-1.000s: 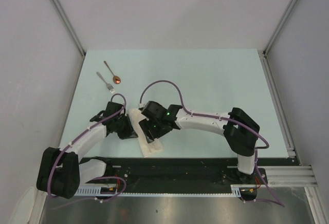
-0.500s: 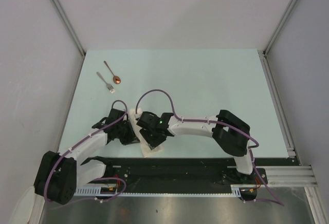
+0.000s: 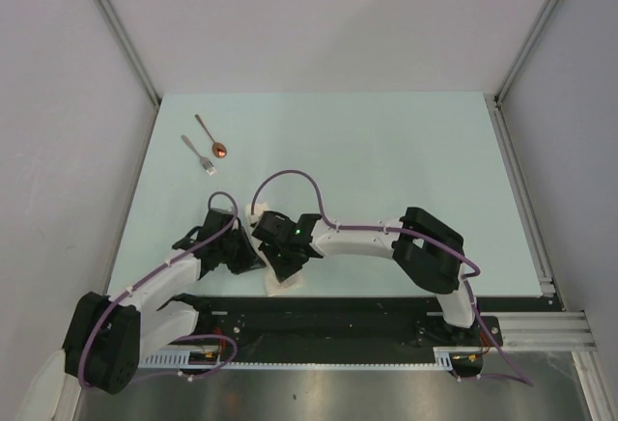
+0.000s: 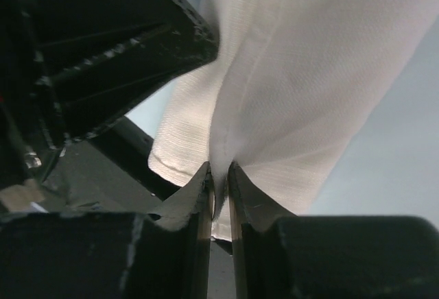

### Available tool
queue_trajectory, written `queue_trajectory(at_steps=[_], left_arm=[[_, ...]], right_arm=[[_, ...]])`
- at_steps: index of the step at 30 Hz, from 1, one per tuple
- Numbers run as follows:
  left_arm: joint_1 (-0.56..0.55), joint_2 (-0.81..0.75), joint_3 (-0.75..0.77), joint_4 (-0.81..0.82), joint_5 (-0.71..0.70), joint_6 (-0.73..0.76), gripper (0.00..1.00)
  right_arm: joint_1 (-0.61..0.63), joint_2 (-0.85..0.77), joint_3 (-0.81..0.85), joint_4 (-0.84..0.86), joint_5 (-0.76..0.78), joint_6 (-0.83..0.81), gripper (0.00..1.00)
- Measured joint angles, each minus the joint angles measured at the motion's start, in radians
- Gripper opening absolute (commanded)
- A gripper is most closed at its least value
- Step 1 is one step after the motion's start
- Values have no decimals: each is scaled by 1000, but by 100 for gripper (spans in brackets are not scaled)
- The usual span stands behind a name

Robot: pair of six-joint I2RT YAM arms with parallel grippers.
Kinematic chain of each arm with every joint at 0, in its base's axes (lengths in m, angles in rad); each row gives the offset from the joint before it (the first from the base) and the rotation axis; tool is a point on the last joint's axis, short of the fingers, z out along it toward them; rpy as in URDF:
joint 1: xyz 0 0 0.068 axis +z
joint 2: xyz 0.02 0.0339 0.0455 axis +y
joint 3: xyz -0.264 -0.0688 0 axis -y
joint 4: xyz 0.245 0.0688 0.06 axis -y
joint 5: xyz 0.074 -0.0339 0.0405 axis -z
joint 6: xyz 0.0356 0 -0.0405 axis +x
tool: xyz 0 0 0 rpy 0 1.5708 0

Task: Fold the napkin into a case and place the utensils inside
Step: Smooth out the smaller rectangle-folded napkin at the center of the board.

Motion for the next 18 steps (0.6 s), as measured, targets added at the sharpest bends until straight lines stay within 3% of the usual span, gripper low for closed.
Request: queue_trajectory(at_steps=[3, 4, 7, 13, 18], left_arm=[[-6, -5, -4, 8, -3, -8, 0], [-8, -8, -4, 8, -6, -11, 0], [-17, -21, -4, 1, -21, -13, 0], [-22, -57, -3, -48, -52, -13, 0], [-22, -62, 12, -84, -64, -13, 0]], right_arm=[[-4, 0, 0, 23, -40, 18, 24], [-6, 0, 0, 31, -50, 26, 34], [-7, 0, 0, 39, -61, 40, 47], [-8, 0, 5, 4, -31, 44, 57], [-5, -1, 80, -126, 62, 31, 60]])
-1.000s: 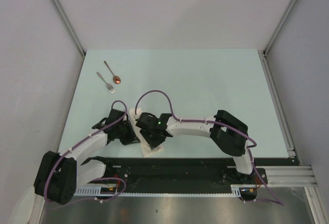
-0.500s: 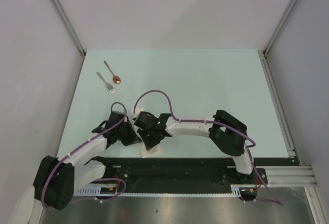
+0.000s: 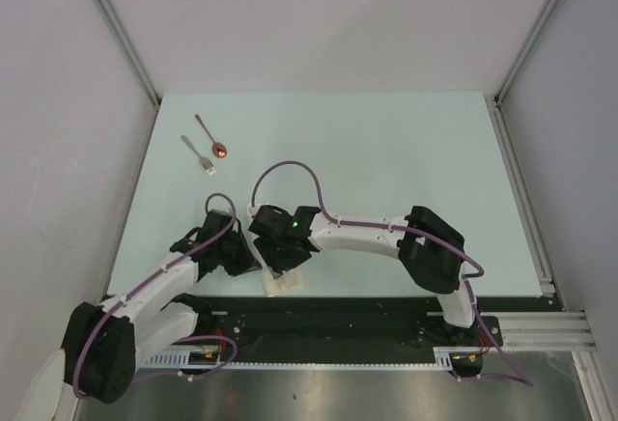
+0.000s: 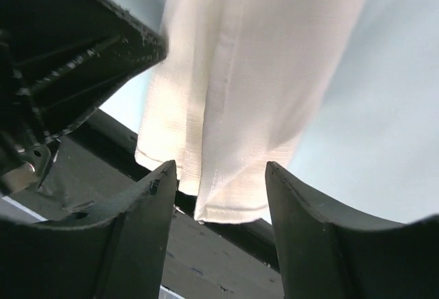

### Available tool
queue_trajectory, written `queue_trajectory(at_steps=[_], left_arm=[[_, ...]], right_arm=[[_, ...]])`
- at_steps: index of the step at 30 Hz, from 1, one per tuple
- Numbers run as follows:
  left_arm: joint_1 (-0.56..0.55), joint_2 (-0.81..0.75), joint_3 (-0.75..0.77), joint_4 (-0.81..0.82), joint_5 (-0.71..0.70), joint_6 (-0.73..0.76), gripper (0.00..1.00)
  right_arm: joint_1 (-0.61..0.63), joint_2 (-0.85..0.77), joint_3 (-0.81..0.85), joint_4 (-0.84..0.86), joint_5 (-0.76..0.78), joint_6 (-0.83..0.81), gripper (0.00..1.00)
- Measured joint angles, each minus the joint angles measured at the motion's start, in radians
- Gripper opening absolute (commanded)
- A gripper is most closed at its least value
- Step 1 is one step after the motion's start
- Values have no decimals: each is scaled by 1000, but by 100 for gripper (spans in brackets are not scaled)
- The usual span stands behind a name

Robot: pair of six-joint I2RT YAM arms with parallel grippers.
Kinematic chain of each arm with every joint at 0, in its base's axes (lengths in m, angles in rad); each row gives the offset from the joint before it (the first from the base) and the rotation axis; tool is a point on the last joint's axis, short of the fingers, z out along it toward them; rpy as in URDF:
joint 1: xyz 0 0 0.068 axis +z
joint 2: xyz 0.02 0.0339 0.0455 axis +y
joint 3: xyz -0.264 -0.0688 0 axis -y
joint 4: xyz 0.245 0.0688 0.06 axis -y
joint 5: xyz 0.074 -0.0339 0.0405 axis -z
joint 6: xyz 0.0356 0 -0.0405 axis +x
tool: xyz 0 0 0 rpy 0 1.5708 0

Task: Fold the napkin into a case and place the utensils inside
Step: Smooth out the smaller rectangle-folded napkin at the center of the board.

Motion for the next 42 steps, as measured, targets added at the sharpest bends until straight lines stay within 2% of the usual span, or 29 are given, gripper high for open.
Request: queue_trajectory(at_steps=[3, 10, 28, 33, 42], left_arm=[[0, -7, 15, -31, -8, 0, 0], [-1, -6, 47, -85, -48, -4, 0], [0, 40, 21, -45, -29, -37, 0], [0, 37, 16, -35, -24, -53, 0], [8, 10, 16, -80, -17, -61, 0]], right_arm=[[0, -13, 43, -40, 39, -11, 60], [14, -25, 120, -74, 59, -50, 51], [17, 100, 139, -52, 41, -104, 57], [16, 106, 139, -51, 54, -99, 51], [32, 134, 115, -6, 89, -74, 50]])
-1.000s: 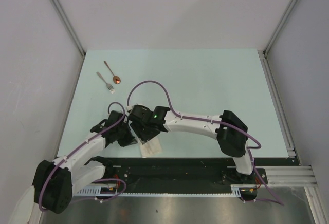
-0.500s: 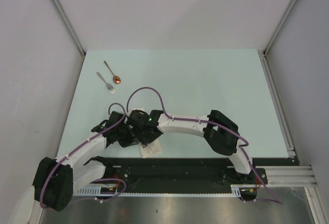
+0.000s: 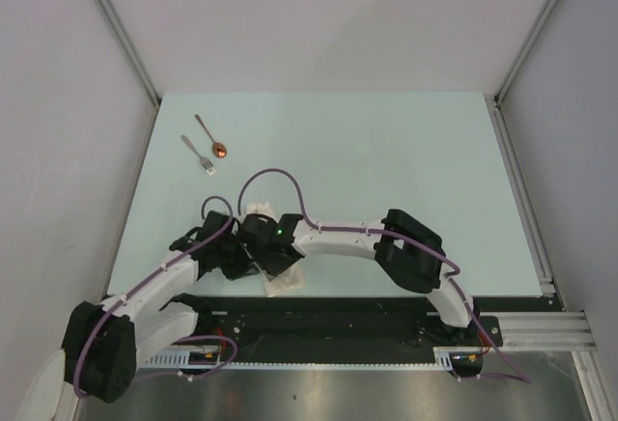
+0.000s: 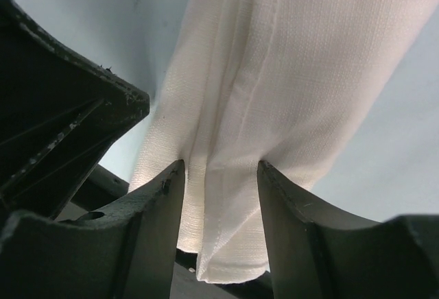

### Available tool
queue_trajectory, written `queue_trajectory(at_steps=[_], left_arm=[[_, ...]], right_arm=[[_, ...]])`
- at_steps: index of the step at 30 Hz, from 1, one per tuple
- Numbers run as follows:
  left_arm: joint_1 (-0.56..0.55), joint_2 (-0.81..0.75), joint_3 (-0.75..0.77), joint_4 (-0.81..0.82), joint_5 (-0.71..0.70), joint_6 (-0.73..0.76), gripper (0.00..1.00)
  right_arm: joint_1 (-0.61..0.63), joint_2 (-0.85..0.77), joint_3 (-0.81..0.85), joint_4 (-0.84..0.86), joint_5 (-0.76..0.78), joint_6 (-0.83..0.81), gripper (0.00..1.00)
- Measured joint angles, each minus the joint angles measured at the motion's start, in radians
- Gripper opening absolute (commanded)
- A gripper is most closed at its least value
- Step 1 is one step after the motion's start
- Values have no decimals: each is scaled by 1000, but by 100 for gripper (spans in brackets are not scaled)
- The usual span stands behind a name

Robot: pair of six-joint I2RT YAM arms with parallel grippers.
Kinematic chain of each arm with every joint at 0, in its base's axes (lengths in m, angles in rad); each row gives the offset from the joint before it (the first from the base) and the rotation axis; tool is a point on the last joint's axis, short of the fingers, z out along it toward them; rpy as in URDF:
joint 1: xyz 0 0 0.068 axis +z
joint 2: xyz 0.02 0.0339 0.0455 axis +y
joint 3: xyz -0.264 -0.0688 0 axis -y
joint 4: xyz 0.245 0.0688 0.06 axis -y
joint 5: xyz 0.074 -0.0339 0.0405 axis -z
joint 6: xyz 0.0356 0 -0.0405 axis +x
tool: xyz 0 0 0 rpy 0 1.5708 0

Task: Fold the napkin into a case and place the utensils inside
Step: Smooth out the smaller rectangle-folded napkin at the center of the board.

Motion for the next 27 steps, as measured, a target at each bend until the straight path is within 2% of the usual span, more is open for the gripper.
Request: queue_trajectory(at_steps=[5, 9, 15, 27], left_arm=[[25, -35, 27, -58, 10, -1, 0], [31, -33, 34, -50, 39, -7, 0], [33, 0, 12, -14, 73, -19, 0], [39, 38, -39, 101, 130, -35, 0]], right_arm=[[16, -11, -29, 44, 33, 11, 36], [20, -16, -42, 54, 60, 14, 19], [16, -35, -73, 72, 82, 32, 0], [-14, -126, -161, 131, -11, 75, 0]])
